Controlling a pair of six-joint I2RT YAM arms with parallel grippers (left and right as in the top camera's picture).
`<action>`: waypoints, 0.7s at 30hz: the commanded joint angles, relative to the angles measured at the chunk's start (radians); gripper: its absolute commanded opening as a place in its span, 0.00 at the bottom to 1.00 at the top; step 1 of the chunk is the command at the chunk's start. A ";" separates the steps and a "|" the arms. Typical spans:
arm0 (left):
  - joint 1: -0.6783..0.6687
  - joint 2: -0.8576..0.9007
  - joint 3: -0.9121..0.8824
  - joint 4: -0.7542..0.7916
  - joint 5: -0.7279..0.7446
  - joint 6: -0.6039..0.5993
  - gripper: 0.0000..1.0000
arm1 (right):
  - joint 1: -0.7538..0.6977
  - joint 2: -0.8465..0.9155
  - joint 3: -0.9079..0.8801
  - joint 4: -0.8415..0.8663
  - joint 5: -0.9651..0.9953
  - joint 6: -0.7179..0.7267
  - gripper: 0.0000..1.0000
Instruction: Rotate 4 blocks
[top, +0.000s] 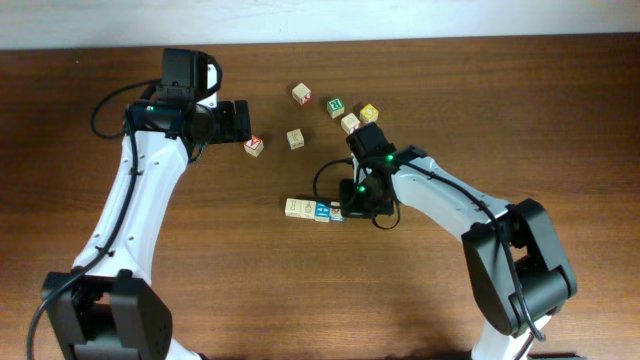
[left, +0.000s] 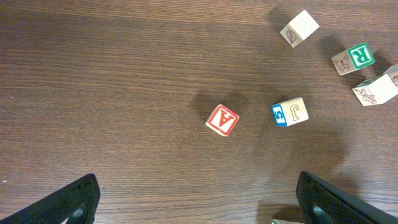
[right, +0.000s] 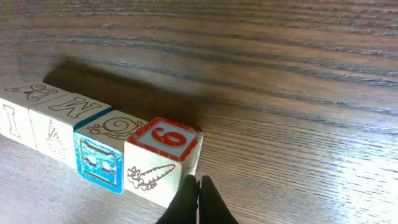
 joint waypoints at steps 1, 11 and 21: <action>0.000 0.001 0.014 -0.001 -0.006 -0.012 0.99 | -0.017 0.005 0.008 0.067 0.058 -0.047 0.05; 0.000 0.001 0.014 -0.001 -0.006 -0.012 0.99 | 0.039 0.032 0.007 0.198 0.082 -0.039 0.05; 0.000 0.001 0.014 -0.001 -0.006 -0.012 0.99 | 0.056 0.035 0.007 0.171 0.049 -0.039 0.05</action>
